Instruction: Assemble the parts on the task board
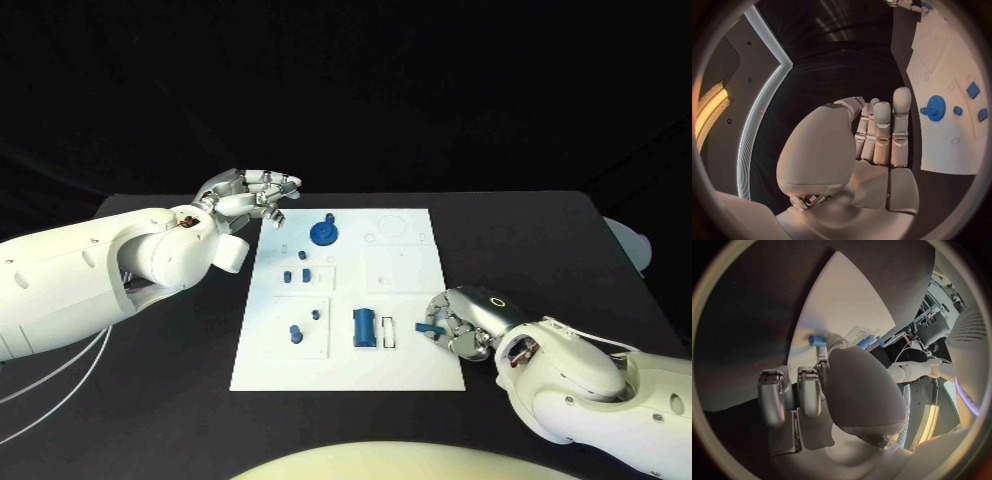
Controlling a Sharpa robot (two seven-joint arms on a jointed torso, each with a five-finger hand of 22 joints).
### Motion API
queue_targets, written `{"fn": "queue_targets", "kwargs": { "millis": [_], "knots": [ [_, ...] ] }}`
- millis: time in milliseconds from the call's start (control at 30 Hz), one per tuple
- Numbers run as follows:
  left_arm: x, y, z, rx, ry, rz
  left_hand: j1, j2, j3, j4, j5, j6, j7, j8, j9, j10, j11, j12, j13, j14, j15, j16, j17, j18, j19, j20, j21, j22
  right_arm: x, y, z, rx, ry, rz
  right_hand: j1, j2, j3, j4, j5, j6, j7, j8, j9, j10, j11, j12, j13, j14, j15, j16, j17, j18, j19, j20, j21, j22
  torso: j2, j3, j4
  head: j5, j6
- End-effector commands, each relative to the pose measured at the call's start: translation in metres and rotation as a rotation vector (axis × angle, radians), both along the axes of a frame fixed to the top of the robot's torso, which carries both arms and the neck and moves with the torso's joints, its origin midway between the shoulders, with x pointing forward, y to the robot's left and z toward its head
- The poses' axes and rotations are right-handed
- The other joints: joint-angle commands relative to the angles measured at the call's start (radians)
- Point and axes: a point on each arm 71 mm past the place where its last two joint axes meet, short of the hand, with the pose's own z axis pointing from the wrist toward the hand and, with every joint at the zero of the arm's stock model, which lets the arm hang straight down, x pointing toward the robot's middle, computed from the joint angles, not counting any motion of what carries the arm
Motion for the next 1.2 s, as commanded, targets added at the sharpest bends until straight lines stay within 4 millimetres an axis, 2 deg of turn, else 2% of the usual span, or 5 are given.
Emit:
{"fn": "queue_targets", "kwargs": {
  "millis": [33, 333, 667, 1033, 1200],
  "knots": [
    [-0.001, -0.002, 0.001, -0.012, -0.003, -0.015, -0.006, 0.004, 0.004, -0.002, 0.003, -0.003, -0.001, 0.003, 0.001, -0.009, 0.001, 0.003, 0.001, -0.009, 0.0, -0.001, -0.002, 0.01, -0.006, 0.002, -0.004, -0.001, -0.002, 0.001, 0.002, 0.008, 0.009, -0.026, -0.081, -0.025, 0.238, -0.152, -0.019, 0.006, -0.007, 0.031, 0.028, 0.002, 0.007, 0.002, 0.014, 0.092, 0.005, 0.003, 0.206, -0.014, 0.103, 0.005, 0.005, 0.263, 0.0, -0.0013, -0.0006, 0.001, 0.001],
    [-0.001, -0.003, 0.001, -0.013, -0.003, -0.016, -0.006, 0.004, 0.004, -0.002, 0.003, -0.003, -0.001, 0.003, 0.001, -0.009, 0.001, 0.003, 0.001, -0.009, 0.0, -0.001, -0.002, 0.01, -0.006, 0.002, -0.004, -0.001, -0.003, 0.014, 0.015, 0.112, 0.006, -0.035, -0.137, -0.038, 0.29, -0.186, -0.024, 0.001, -0.008, 0.042, 0.044, 0.002, 0.008, 0.001, 0.014, 0.092, 0.005, 0.003, 0.206, -0.014, 0.103, 0.004, 0.005, 0.263, 0.001, -0.0014, 0.0023, -0.001, 0.0],
    [-0.001, -0.005, 0.001, -0.015, -0.003, -0.02, -0.006, 0.004, 0.004, -0.002, 0.003, -0.003, -0.001, 0.003, 0.001, -0.009, 0.001, 0.003, 0.001, -0.009, 0.0, -0.001, -0.002, 0.01, -0.006, 0.002, -0.004, -0.001, 0.001, 0.026, 0.008, 0.188, 0.121, -0.078, -0.193, -0.051, 0.3, -0.202, -0.013, 0.0, -0.011, 0.05, 0.055, 0.005, 0.006, 0.004, 0.017, 0.092, 0.004, 0.003, 0.206, -0.014, 0.103, 0.003, 0.005, 0.263, 0.001, -0.0016, 0.0001, 0.0, -0.002],
    [-0.001, -0.006, 0.001, -0.016, -0.002, -0.026, -0.005, 0.004, 0.006, -0.004, 0.003, -0.004, -0.001, 0.003, 0.002, -0.01, 0.001, 0.003, 0.001, -0.008, 0.0, 0.0, -0.001, 0.01, -0.005, 0.002, -0.004, -0.001, 0.004, 0.039, -0.005, 0.189, 0.222, -0.074, -0.309, -0.053, 0.255, -0.165, 0.013, 0.014, -0.016, 0.055, 0.058, 0.013, 0.002, 0.021, 0.03, 0.093, 0.001, 0.003, 0.208, -0.014, 0.103, 0.0, 0.005, 0.263, 0.001, -0.0004, 0.0007, 0.002, -0.005],
    [-0.001, -0.006, 0.001, -0.016, -0.002, -0.027, -0.005, 0.004, 0.006, -0.004, 0.003, -0.004, -0.001, 0.003, 0.002, -0.01, 0.001, 0.003, 0.001, -0.008, 0.0, 0.0, -0.001, 0.01, -0.005, 0.002, -0.004, -0.001, 0.005, 0.043, -0.007, 0.188, 0.231, -0.07, -0.317, -0.051, 0.249, -0.162, 0.023, 0.017, -0.018, 0.056, 0.058, 0.016, 0.001, 0.026, 0.035, 0.093, -0.001, 0.004, 0.209, -0.014, 0.103, 0.0, 0.005, 0.263, 0.001, 0.0001, 0.0002, 0.003, -0.005]
  ]
}}
